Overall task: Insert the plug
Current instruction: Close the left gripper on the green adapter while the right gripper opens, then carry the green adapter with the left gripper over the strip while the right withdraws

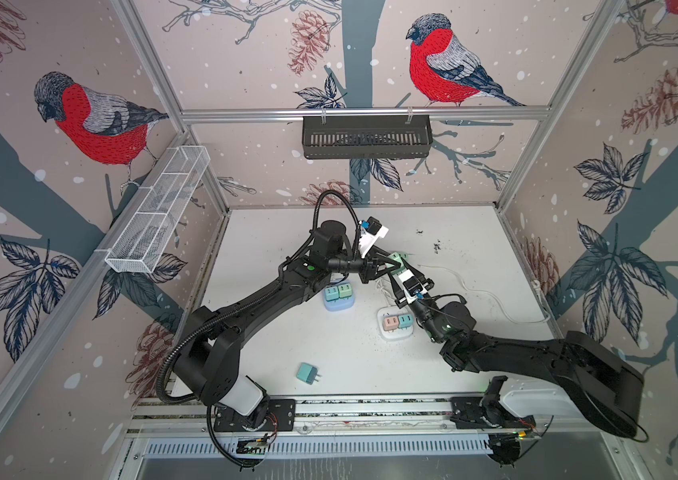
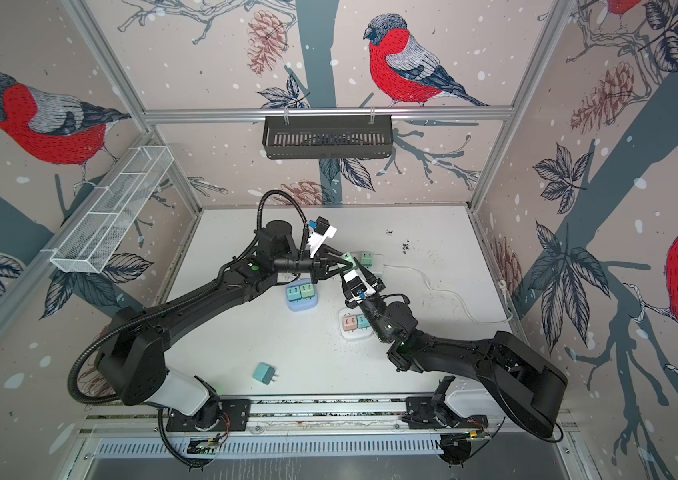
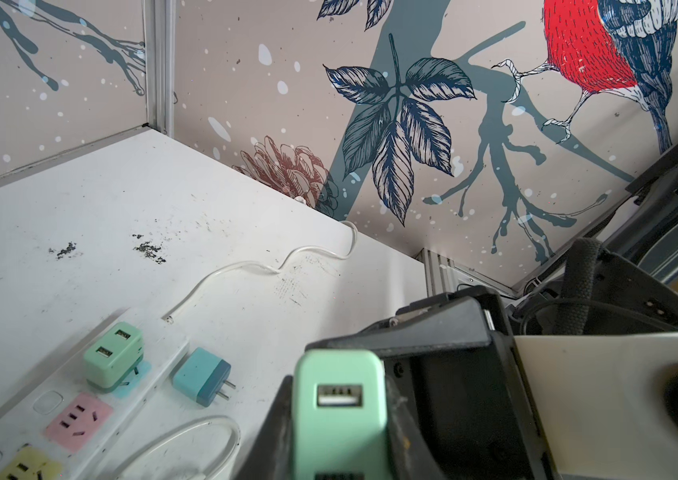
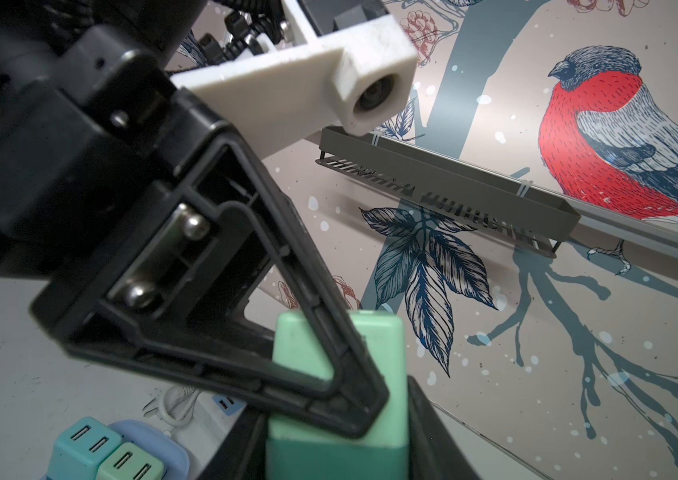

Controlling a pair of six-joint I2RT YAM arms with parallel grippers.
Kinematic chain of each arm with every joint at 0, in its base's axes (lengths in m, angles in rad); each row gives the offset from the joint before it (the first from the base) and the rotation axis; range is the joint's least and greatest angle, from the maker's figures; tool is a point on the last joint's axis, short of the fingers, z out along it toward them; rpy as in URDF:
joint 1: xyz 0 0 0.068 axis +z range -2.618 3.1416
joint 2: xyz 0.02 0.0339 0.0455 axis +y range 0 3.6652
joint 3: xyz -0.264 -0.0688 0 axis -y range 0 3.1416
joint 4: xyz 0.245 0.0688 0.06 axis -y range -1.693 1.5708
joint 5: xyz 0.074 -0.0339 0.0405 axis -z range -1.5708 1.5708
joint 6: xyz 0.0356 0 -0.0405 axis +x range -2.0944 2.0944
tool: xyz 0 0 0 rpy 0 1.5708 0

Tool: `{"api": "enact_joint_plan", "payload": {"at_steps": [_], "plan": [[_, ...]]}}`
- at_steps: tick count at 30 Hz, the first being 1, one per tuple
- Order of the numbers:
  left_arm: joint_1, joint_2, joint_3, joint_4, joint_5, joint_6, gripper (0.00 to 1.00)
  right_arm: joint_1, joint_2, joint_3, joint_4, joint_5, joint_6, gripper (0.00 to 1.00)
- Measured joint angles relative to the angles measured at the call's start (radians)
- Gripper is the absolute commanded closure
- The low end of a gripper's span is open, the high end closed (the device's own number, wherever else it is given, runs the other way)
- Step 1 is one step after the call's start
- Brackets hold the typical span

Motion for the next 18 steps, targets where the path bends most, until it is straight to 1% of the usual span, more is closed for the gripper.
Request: {"api": "enact_joint_plan", "payload": {"at_steps": [1,3,5,7,9,12,16,18], "plan": [[0.0,0.003,0.001,0.0,0.0,0.006,1.0,0.001,0.002,0.0,0.0,0.006,0.0,0.54],[0.001,0.009,0.003,0.0,0.005,0.024,1.0,0.001,0.001,-0.004,0.0,0.011,0.004,0.37],[0.007,0.013,0.006,-0.01,0.018,0.059,1.0,0.003,-0.01,-0.012,0.001,-0.002,0.013,0.26],[0.024,0.013,0.009,-0.022,0.033,0.085,1.0,0.006,-0.023,-0.024,0.005,-0.006,0.014,0.19],[0.051,0.013,0.01,-0.023,0.04,0.108,1.0,0.006,-0.039,-0.043,0.001,-0.006,0.029,0.13],[0.096,0.013,-0.004,-0.014,0.037,0.161,1.0,0.006,-0.076,-0.085,0.014,-0.002,0.029,0.11],[0.113,0.029,-0.05,-0.005,-0.045,0.297,1.0,-0.007,-0.109,-0.14,0.027,0.034,0.038,0.09],[0.113,0.055,-0.056,-0.005,-0.082,0.378,1.0,-0.032,-0.125,-0.154,0.027,0.054,0.062,0.08]]}}
